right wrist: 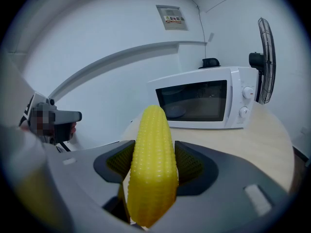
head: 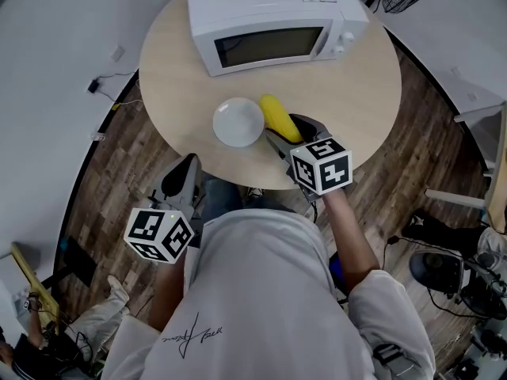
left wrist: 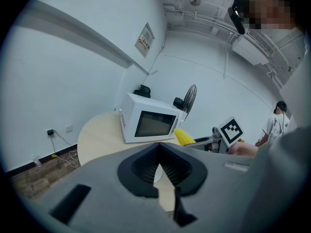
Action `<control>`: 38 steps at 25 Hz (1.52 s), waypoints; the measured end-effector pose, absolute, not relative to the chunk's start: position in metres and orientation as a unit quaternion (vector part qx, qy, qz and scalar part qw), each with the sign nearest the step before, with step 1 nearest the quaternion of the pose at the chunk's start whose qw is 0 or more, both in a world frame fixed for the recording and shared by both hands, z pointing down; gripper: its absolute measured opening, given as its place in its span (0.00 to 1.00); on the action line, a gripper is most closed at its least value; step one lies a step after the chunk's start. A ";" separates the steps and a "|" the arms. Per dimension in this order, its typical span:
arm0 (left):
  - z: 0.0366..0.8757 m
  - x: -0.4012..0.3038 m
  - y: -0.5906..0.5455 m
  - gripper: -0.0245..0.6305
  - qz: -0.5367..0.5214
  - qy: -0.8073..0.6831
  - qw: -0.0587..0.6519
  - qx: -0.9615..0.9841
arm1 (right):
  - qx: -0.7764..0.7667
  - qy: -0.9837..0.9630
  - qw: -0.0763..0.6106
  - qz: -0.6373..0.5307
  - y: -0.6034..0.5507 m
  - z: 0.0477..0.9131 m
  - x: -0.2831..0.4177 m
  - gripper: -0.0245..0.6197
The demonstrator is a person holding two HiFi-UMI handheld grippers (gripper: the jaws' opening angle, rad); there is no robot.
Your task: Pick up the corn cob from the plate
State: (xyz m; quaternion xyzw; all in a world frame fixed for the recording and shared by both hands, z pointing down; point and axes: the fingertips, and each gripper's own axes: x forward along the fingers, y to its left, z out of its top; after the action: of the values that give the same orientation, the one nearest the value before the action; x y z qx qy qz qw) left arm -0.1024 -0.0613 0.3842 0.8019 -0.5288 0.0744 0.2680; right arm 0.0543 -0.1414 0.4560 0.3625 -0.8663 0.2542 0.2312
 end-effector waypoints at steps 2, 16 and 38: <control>0.383 -0.103 -0.063 0.03 0.072 -0.530 0.268 0.801 | 0.364 -0.867 0.227 0.254 -0.141 0.452 0.056 0.46; 0.379 -0.103 -0.064 0.03 0.065 -0.531 0.267 0.802 | 0.387 -0.867 0.193 0.248 -0.133 0.427 0.071 0.46; 0.365 -0.121 -0.064 0.02 0.036 -0.539 0.268 0.797 | 0.398 -0.881 0.127 0.223 -0.127 0.384 0.078 0.46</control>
State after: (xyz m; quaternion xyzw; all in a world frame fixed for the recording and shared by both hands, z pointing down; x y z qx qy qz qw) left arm -0.1206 -0.0639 0.3654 0.7973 -0.5395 0.0362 0.2681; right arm 0.0779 -0.1268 0.3839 0.3978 -0.8809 0.2232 0.1268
